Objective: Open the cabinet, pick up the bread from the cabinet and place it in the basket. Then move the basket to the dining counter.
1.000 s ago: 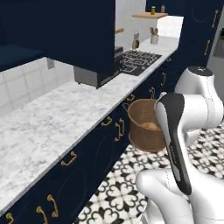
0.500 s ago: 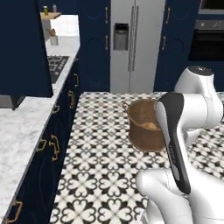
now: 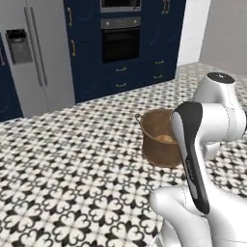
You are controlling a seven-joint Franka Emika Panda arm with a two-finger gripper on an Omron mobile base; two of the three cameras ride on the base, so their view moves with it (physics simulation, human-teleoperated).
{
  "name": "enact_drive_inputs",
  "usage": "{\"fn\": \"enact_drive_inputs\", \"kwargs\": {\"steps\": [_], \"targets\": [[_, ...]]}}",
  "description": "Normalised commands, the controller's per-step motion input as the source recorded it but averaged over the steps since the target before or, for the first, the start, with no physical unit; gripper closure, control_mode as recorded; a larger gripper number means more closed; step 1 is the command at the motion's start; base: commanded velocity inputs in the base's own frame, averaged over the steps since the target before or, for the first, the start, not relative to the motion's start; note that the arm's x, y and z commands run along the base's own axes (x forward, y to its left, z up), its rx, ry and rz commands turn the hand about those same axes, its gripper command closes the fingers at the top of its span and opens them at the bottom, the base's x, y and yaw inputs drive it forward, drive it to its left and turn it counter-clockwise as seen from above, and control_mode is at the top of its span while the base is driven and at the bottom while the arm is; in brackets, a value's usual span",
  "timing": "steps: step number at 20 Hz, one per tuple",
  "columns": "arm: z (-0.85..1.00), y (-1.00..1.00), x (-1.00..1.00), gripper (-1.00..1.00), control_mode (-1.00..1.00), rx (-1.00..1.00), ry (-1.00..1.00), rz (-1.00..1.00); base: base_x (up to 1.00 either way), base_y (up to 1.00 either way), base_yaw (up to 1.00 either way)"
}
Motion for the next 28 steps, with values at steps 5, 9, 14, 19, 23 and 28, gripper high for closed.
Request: {"fn": "enact_drive_inputs", "kwargs": {"steps": [5, 9, 14, 19, 23, 28], "targets": [[0.00, 0.00, 0.00, 1.00, 1.00, 0.00, 0.00, 0.00, 0.00, -0.29, -0.79], [0.00, 0.00, 0.00, 1.00, 1.00, 0.00, 0.00, 0.00, 0.11, -0.29, -0.78], [0.00, 0.00, 0.00, 1.00, 1.00, 0.00, 0.00, 0.00, 0.35, -0.06, -0.80], [0.00, 0.00, 0.00, 1.00, 1.00, 0.00, 0.00, 0.00, 0.80, 0.07, -0.55], [0.00, 0.00, 0.00, 1.00, 1.00, 0.00, 0.00, 0.00, 0.93, 0.11, -0.48], [0.00, 0.00, 0.00, 1.00, 1.00, 0.00, 0.00, 0.00, 1.00, 0.16, -0.50]]}}
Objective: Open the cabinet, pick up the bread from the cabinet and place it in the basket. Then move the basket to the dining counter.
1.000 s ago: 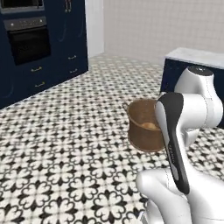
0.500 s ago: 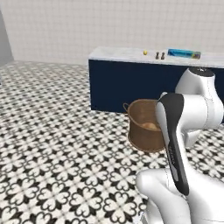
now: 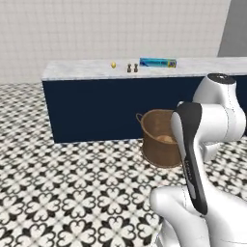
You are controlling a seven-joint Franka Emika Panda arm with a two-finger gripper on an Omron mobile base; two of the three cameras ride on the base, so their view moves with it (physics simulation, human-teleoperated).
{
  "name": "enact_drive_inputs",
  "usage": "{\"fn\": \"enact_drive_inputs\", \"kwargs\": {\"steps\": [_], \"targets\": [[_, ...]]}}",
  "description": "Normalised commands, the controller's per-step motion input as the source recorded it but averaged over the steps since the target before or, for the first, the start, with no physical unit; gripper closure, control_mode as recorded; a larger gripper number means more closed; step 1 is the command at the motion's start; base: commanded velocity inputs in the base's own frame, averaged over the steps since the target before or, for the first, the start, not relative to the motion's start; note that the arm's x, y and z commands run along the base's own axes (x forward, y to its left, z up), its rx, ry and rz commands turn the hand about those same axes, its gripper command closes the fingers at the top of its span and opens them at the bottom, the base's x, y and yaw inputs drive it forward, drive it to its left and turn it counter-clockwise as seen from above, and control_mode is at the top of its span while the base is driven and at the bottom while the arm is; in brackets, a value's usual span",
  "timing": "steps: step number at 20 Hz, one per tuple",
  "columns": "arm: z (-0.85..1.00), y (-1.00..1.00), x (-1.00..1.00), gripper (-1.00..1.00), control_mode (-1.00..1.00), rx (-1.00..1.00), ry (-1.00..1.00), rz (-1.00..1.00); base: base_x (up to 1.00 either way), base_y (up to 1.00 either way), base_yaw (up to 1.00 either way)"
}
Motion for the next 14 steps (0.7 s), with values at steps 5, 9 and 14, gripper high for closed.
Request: {"fn": "enact_drive_inputs", "kwargs": {"steps": [5, 9, 14], "targets": [[0.00, 0.00, 0.00, 1.00, 1.00, 0.00, 0.00, 0.00, 1.00, 0.65, -0.24], [0.00, 0.00, 0.00, 1.00, 1.00, 0.00, 0.00, 0.00, 1.00, 0.74, -0.16], [0.00, 0.00, 0.00, 1.00, 1.00, 0.00, 0.00, 0.00, 1.00, 0.83, -0.16]]}}
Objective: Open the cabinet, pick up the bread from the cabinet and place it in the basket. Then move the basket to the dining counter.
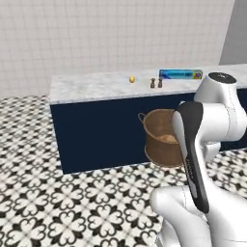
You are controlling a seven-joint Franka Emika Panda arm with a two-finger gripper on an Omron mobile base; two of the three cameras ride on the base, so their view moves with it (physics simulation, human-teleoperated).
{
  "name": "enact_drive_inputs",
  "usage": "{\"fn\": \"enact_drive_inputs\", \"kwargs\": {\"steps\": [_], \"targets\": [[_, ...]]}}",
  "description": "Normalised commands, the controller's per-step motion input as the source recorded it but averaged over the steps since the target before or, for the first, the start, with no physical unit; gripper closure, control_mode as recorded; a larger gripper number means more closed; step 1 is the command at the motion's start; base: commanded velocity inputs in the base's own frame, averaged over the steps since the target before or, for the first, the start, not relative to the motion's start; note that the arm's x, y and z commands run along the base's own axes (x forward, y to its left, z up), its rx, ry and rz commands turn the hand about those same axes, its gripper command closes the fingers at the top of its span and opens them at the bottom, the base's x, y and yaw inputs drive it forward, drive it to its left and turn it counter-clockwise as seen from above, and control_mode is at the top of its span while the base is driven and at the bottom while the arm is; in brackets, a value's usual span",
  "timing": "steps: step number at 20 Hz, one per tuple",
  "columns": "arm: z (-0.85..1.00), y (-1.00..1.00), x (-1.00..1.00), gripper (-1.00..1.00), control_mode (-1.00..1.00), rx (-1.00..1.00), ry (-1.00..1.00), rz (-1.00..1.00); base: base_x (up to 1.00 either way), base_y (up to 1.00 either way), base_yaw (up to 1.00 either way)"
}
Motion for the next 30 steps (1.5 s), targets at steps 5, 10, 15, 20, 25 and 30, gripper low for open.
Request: {"fn": "enact_drive_inputs", "kwargs": {"steps": [5, 10, 15, 20, 25, 30], "targets": [[0.00, 0.00, 0.00, 1.00, 1.00, 0.00, 0.00, 0.00, 1.00, 0.81, -0.16], [0.00, 0.00, 0.00, 1.00, 1.00, 0.00, 0.00, 0.00, 0.99, 0.56, -0.13], [0.00, 0.00, 0.00, 1.00, 1.00, 0.00, 0.00, 0.00, 0.94, 0.45, -0.10], [0.00, 0.00, 0.00, 1.00, 1.00, 0.00, 0.00, 0.00, 0.87, 0.46, -0.09], [0.00, 0.00, 0.00, 1.00, 1.00, 0.00, 0.00, 0.00, 0.76, 0.44, -0.08], [0.00, 0.00, 0.00, 1.00, 1.00, 0.00, 0.00, 0.00, 0.68, 0.43, -0.08]]}}
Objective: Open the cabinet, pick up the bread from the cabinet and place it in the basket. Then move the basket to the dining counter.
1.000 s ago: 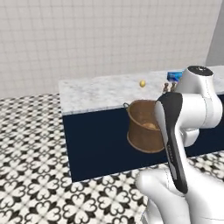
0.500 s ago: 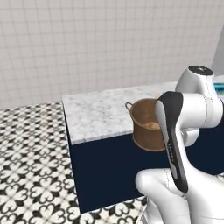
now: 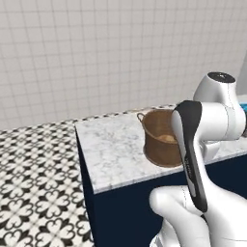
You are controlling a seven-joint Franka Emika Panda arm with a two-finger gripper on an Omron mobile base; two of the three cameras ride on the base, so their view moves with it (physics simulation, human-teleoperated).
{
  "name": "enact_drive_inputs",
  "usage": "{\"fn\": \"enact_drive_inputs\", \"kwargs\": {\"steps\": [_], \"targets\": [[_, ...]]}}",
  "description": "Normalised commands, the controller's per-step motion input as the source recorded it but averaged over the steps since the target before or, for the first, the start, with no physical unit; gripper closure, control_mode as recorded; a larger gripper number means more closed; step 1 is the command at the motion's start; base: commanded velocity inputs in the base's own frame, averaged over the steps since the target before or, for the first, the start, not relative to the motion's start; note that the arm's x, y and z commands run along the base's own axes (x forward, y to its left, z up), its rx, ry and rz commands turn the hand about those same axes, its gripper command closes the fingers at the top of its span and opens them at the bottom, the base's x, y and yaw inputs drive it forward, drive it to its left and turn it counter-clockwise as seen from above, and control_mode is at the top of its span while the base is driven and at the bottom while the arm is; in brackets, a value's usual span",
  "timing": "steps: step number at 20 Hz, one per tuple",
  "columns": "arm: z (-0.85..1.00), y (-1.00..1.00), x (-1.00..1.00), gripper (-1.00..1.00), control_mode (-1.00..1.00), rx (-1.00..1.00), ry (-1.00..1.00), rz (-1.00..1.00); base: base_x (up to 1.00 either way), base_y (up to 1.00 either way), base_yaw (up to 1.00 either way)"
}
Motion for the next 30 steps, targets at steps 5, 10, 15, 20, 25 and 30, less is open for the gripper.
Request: {"fn": "enact_drive_inputs", "kwargs": {"steps": [5, 10, 15, 20, 25, 30], "targets": [[0.00, 0.00, 0.00, 1.00, 1.00, 0.00, 0.00, 0.00, 0.71, 0.47, -0.08], [-0.02, 0.31, 0.98, 1.00, -1.00, 0.00, 0.03, -0.01, 0.00, 0.00, 0.00], [-0.33, 0.01, 1.00, 1.00, -1.00, 0.02, 0.15, 0.08, 0.00, 0.00, 0.00], [-0.92, -0.31, 1.00, 1.00, -1.00, 0.02, 0.19, 0.09, 0.00, 0.00, 0.00], [-1.00, -0.22, 0.95, 1.00, -1.00, 0.00, 0.01, 0.02, 0.00, 0.00, 0.00], [-0.90, -0.20, 0.72, 1.00, -1.00, 0.00, 0.00, 0.01, 0.00, 0.00, 0.00]]}}
